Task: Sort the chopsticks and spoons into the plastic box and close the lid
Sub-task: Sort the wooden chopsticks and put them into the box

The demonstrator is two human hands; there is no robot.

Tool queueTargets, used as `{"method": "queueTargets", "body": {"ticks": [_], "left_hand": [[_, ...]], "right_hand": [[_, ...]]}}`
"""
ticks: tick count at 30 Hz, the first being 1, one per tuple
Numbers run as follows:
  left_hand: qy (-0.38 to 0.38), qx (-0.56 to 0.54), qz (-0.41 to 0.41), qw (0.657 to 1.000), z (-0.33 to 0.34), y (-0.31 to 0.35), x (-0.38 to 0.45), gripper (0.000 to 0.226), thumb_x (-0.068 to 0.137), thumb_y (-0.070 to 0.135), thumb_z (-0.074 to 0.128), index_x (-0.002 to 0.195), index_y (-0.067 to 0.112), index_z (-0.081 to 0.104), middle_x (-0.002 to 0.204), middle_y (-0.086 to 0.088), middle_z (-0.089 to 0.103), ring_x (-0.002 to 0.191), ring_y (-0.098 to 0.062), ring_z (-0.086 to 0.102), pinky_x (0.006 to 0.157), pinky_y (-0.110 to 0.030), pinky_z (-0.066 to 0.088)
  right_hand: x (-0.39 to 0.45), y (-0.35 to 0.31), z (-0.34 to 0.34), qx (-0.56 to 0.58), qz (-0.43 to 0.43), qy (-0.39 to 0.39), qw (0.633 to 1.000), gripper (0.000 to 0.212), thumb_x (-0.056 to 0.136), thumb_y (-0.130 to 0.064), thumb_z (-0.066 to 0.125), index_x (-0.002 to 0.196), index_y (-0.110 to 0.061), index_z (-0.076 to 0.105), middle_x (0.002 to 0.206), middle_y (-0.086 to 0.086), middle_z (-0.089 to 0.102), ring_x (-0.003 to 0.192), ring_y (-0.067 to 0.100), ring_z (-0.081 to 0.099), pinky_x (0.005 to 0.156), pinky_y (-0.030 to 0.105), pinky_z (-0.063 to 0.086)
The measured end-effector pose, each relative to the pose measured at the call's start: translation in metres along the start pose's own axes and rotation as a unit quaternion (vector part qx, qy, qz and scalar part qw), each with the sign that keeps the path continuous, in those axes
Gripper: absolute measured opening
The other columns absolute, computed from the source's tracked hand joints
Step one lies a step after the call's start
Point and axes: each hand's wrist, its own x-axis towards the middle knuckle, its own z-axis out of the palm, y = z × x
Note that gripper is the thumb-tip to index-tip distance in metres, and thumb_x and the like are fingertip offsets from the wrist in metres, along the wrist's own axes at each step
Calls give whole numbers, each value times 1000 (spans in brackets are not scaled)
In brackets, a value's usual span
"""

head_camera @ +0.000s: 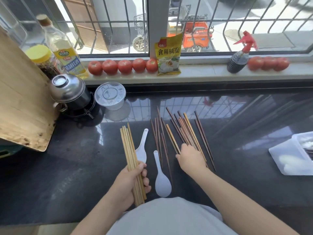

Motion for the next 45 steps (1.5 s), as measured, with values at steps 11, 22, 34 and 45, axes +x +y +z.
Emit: {"method": "queueTargets", "body": {"ticks": [11, 22, 34, 45], "left_hand": [[26, 48, -28, 998, 5, -12, 3, 9, 103, 16, 55, 103, 8, 53, 60, -5, 39, 46, -18, 35, 46, -28, 37], [47, 59, -1, 997, 7, -14, -4, 9, 103, 14, 57, 104, 6, 53, 58, -6, 40, 45, -19, 36, 47, -29, 38], [105, 176, 134, 970, 13, -18, 3, 21, 104, 28, 56, 104, 12, 69, 103, -3, 78, 100, -19, 72, 89, -38, 56], [-84, 168, 42, 981, 11, -24, 0, 23, 102, 18, 59, 116, -1, 56, 65, -10, 48, 51, -22, 42, 50, -29, 40]], "right_hand": [[-10, 42, 37, 48, 14, 8, 999, 13, 102, -28, 55, 98, -15, 55, 94, 3, 65, 85, 23, 63, 73, 37, 55], [-23, 36, 31, 209, 116, 3, 971, 20, 102, -29, 51, 90, -15, 59, 89, 3, 68, 77, 18, 69, 72, 37, 59], [-62, 13, -103, 583, -46, 199, 787, 30, 105, -27, 53, 90, -4, 65, 62, 2, 56, 51, 15, 49, 47, 22, 43], [8, 11, -53, 545, 34, -17, 837, 23, 105, -33, 50, 107, -18, 66, 85, 8, 74, 62, 18, 66, 55, 29, 51]]}}
